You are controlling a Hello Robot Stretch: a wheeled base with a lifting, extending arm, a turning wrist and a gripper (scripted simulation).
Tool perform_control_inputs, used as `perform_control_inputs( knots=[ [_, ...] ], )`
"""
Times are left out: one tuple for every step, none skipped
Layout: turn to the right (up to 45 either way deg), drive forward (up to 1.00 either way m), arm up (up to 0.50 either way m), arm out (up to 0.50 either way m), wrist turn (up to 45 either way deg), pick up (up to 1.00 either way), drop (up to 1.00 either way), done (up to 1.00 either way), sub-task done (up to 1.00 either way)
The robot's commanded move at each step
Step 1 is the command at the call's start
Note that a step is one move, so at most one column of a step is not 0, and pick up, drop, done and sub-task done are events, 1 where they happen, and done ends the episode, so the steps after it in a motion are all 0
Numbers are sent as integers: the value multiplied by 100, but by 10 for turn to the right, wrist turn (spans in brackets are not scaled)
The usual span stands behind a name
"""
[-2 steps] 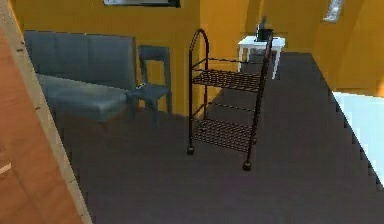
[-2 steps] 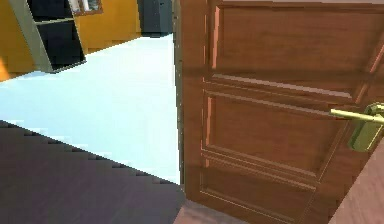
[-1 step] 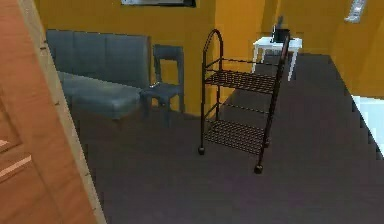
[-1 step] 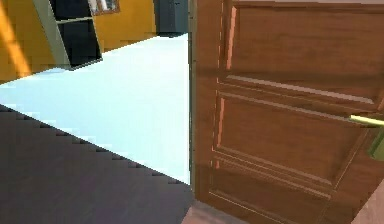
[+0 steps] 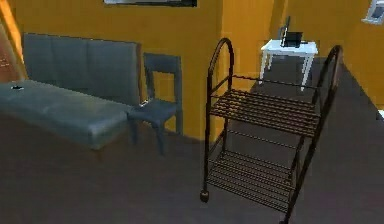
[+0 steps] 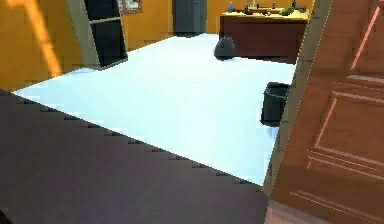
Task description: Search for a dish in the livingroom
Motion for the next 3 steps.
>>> perform_control_inputs(
  knots=[
    [-30,0,0,0,0,0,0,0,0],
    [450,0,0,0,0,0,0,0,0],
    [450,0,0,0,0,0,0,0,0]
  ],
)
